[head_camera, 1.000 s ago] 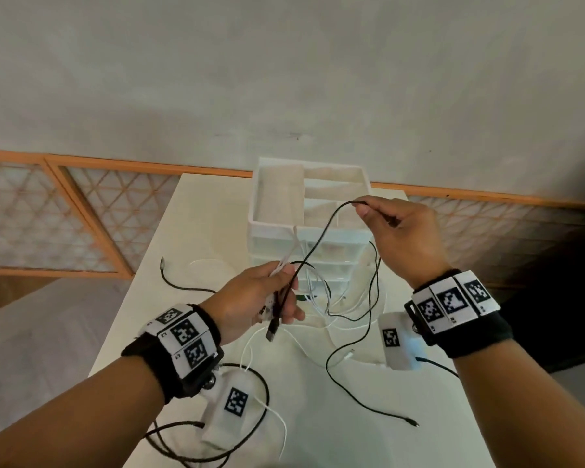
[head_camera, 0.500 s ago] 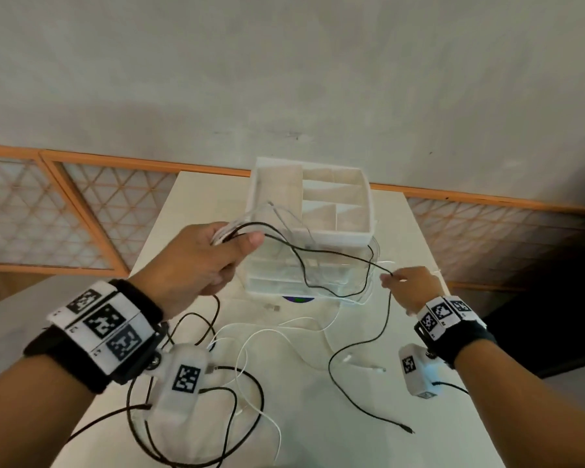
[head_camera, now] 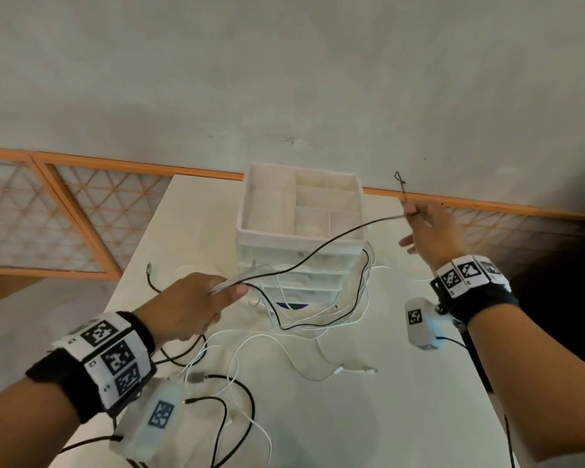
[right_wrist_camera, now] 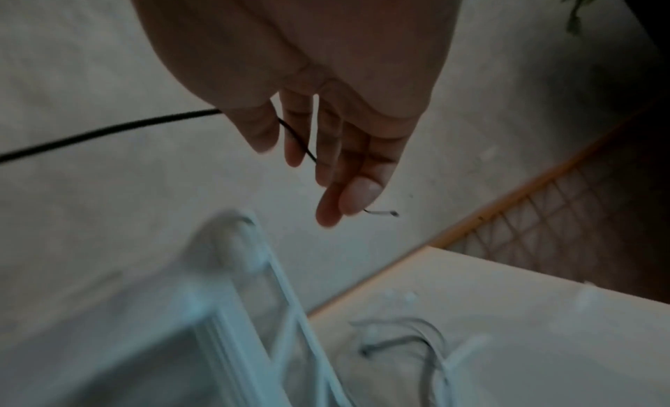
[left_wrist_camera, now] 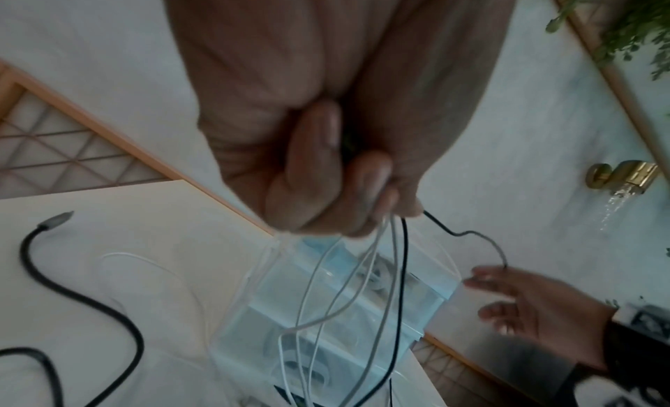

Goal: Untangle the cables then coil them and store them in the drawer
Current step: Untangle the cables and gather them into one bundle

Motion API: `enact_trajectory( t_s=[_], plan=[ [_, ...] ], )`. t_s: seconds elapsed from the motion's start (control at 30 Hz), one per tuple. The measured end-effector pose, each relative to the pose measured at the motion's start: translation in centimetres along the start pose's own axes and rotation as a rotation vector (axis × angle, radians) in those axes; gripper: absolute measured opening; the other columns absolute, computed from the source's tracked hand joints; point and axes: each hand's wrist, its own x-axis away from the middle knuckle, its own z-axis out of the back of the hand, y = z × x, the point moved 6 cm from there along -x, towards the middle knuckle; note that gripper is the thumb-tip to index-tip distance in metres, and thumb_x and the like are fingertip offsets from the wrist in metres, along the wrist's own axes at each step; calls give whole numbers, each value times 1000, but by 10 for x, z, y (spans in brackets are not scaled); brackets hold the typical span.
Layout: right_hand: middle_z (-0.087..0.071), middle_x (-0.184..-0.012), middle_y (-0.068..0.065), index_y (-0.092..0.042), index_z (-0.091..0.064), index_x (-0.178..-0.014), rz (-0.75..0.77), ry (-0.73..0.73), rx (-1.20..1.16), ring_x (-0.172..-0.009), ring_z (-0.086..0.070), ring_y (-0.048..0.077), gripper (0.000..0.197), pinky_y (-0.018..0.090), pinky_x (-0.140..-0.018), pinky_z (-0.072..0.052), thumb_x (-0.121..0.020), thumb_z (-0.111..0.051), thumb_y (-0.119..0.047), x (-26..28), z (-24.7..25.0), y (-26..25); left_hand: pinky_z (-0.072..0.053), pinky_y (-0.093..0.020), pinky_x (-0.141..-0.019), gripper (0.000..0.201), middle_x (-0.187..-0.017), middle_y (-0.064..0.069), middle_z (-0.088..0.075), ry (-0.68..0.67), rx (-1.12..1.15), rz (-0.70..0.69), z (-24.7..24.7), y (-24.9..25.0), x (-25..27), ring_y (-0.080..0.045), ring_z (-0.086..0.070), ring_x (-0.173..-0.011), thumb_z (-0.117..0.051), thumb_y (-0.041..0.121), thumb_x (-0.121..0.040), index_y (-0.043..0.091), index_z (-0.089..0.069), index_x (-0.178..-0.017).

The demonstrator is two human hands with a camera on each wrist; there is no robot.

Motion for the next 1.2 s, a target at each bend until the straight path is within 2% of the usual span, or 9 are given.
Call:
enact_trajectory(
  t_s=[0.1,0.2,0.3,0.4,0.6,0.8,0.9,1.0,1.2],
  plan=[
    [-58,-127,8,-27,-49,-137,-217,-308,212,-78,-68,25,48,35,-61,-55,-93,-56,-8,18,-29,57,-23,-19,-39,48,-56,-1,-44,119,77,-33,13,6,0,-14,-30,-43,-59,54,-90,14,-43,-68],
    [-64,-109,2,-27,-52,-138,-141,-256,423,-93,-61,19,54,31,-81,-49,-86,-62,-14,47,-34,46,-18,-18,-40,56,-57,-1,-33,76,163,-35,9,13,1,-14,-21,-45,-52,65,-87,13,-40,-70],
    [-66,-75,-2,-33,-60,-125,104,-245,124,-69,-61,11,49,27,-74,-51,-82,-75,-16,94,-48,-25,-22,-17,-38,59,-57,-1,-35,25,114,-64,0,25,0,-12,-24,-45,-42,67,-90,13,-44,-67],
    [-61,-55,-3,-42,-52,-132,237,-562,-55,-48,-52,5,60,16,-59,-46,-81,-80,-29,145,-89,-80,-28,-16,-43,61,-53,1,-39,-65,27,-169,-16,45,3,-13,-29,-45,-39,64,-93,12,-50,-63],
    [-60,-55,-4,-22,-65,-80,60,-841,316,-40,-55,15,16,27,-51,-49,-89,-69,-34,145,-124,-20,-31,-16,-49,54,-48,8,-35,-150,-163,-327,-20,46,21,-12,-31,-47,-46,52,-98,16,-48,-57],
    [-75,-99,-3,-38,-60,-115,152,-158,383,-73,-69,28,28,36,-80,-54,-90,-65,-28,116,-86,28,-39,-32,-68,44,-66,5,-44,-115,-454,-111,-20,-43,21,-15,-42,-64,-33,46,-104,17,-39,-70],
    [-59,-113,-18,-43,-26,-148,201,-354,309,-68,-66,14,77,33,-84,-52,-87,-70,-28,157,-127,26,-45,-32,-70,30,-74,6,-50,-50,-418,28,-28,-86,13,-21,-51,-76,-40,24,-105,18,-45,-76],
    [-63,-102,-17,-40,-46,-133,389,-488,270,-55,-53,-4,54,33,-71,-56,-84,-67,-28,214,-163,19,-41,-18,-53,21,-78,0,-52,30,-86,152,-26,-105,14,-22,-49,-71,-42,4,-100,7,-51,-81],
    [-58,-118,-4,-46,-35,-144,565,-1094,582,-104,-60,21,53,35,-87,-48,-95,-51,-30,307,-245,13,-46,-26,-48,38,-64,1,-56,-21,-93,184,-31,-119,25,-11,-56,-48,-63,49,-91,14,-52,-78]
  ],
)
